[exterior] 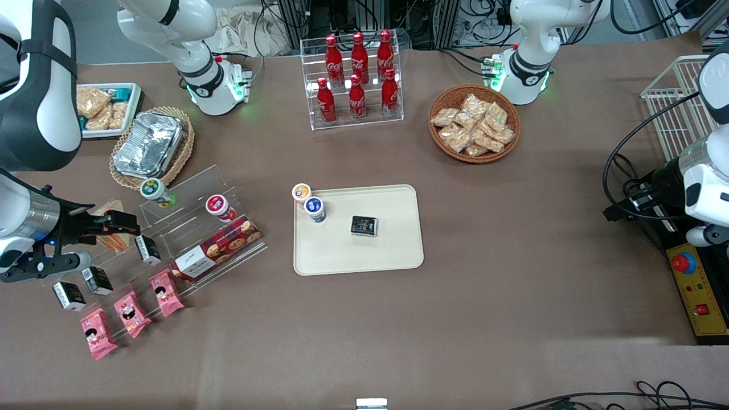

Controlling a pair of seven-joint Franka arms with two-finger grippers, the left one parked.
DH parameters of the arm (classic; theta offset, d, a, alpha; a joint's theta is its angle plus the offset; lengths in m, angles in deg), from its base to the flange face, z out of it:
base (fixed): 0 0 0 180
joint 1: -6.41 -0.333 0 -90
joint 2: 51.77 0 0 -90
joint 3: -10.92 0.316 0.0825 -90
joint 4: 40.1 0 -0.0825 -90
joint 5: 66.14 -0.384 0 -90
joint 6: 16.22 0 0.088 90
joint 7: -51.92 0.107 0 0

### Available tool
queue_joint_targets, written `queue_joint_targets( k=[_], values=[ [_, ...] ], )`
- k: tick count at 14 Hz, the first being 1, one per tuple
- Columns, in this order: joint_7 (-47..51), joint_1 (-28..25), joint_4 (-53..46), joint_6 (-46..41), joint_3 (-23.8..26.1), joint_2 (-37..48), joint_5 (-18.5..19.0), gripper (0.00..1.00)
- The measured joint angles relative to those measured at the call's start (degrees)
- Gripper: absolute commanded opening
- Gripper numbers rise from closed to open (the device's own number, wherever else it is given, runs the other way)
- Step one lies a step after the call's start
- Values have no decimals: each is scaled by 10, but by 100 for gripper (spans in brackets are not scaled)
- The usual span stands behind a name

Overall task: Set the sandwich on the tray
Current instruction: 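Reach the right gripper toward the wrapped sandwich in the acrylic display, then close the right gripper on the wrapped sandwich's base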

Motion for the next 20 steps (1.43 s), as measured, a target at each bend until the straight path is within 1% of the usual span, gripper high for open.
queue_joint_targets(
  k=[9, 12, 15, 18, 20],
  values=[
    [0, 0, 2, -2, 0, -3, -2, 100],
    [-3, 2, 19, 3, -4, 4, 1, 100],
    [-56, 25, 85, 39, -7, 47, 8, 100],
    [-141, 56, 160, 73, -8, 99, 9, 100],
    [-190, 75, 190, 88, -9, 113, 9, 100]
  ],
)
